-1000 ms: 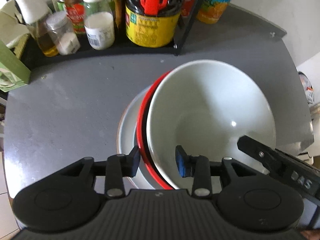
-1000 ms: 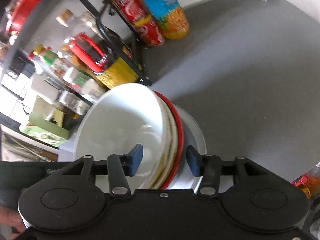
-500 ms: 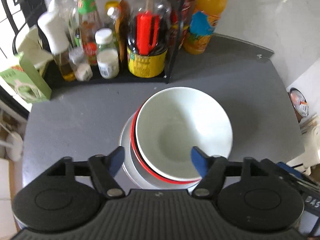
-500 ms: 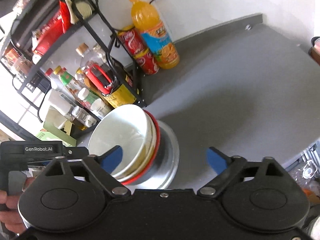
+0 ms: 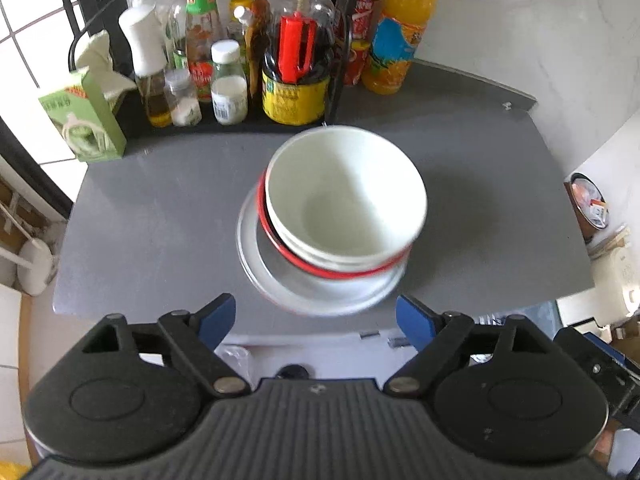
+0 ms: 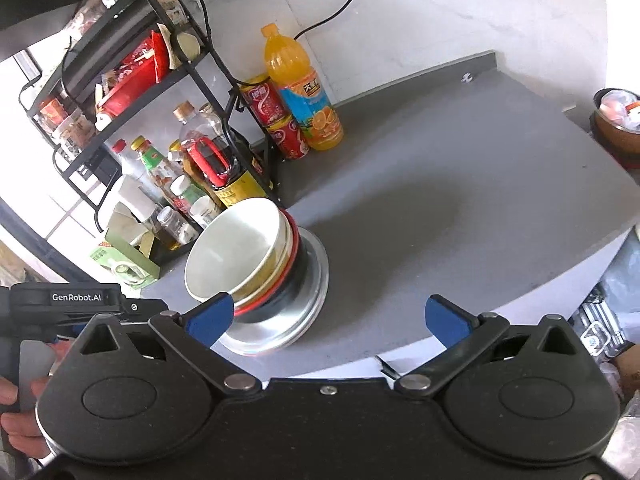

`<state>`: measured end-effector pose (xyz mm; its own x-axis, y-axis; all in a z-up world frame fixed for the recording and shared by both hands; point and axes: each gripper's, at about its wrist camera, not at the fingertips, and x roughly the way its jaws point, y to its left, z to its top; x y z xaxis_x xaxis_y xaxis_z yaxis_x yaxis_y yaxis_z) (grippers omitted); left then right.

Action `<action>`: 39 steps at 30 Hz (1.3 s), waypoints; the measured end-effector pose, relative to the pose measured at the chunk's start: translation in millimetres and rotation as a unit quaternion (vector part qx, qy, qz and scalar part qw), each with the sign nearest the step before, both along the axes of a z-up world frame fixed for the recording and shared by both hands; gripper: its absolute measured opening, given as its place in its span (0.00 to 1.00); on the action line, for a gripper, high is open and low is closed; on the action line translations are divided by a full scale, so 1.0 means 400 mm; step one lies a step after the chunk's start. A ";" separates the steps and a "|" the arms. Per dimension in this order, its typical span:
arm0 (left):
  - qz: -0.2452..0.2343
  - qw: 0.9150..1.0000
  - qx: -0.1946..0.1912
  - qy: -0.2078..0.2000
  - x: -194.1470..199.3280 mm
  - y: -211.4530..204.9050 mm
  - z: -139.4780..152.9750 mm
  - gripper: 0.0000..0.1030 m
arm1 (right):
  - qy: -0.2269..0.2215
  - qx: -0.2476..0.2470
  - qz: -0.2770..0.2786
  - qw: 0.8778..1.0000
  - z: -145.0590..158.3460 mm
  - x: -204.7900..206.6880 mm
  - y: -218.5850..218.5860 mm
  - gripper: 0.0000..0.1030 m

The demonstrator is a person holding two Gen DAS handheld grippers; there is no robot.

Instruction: Organize plates and bowls

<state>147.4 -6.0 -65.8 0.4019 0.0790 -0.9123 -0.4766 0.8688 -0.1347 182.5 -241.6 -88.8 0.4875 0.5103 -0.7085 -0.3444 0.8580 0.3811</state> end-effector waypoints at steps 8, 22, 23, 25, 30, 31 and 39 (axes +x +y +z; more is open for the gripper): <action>-0.005 0.999 0.003 -0.042 -0.087 -0.056 0.020 0.99 | -0.017 -0.010 -0.015 1.000 0.025 -0.056 -0.096 1.00; -0.015 0.991 0.023 -0.134 -0.230 -0.098 0.100 1.00 | -0.072 -0.034 -0.031 0.996 0.089 -0.171 -0.145 1.00; -0.019 0.990 0.029 -0.138 -0.238 -0.099 0.105 1.00 | -0.077 -0.042 -0.033 0.996 0.094 -0.178 -0.142 1.00; -0.028 0.988 0.033 -0.147 -0.252 -0.104 0.115 1.00 | -0.081 -0.051 -0.038 0.995 0.102 -0.188 -0.143 1.00; -0.053 0.984 0.026 -0.167 -0.301 -0.110 0.140 1.00 | -0.092 -0.070 -0.056 0.992 0.134 -0.224 -0.138 1.00; -0.060 0.982 0.026 -0.175 -0.313 -0.111 0.147 1.00 | -0.097 -0.073 -0.057 0.991 0.139 -0.233 -0.136 1.00; -0.088 0.977 0.050 -0.188 -0.368 -0.120 0.172 1.00 | -0.114 -0.074 -0.079 0.988 0.148 -0.295 -0.135 1.00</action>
<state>0.0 -53.9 3.0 0.7226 0.0602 -0.6886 -0.2525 0.9504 -0.1818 64.6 -295.7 -29.7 0.7077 0.3136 -0.6331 -0.2634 0.9486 0.1754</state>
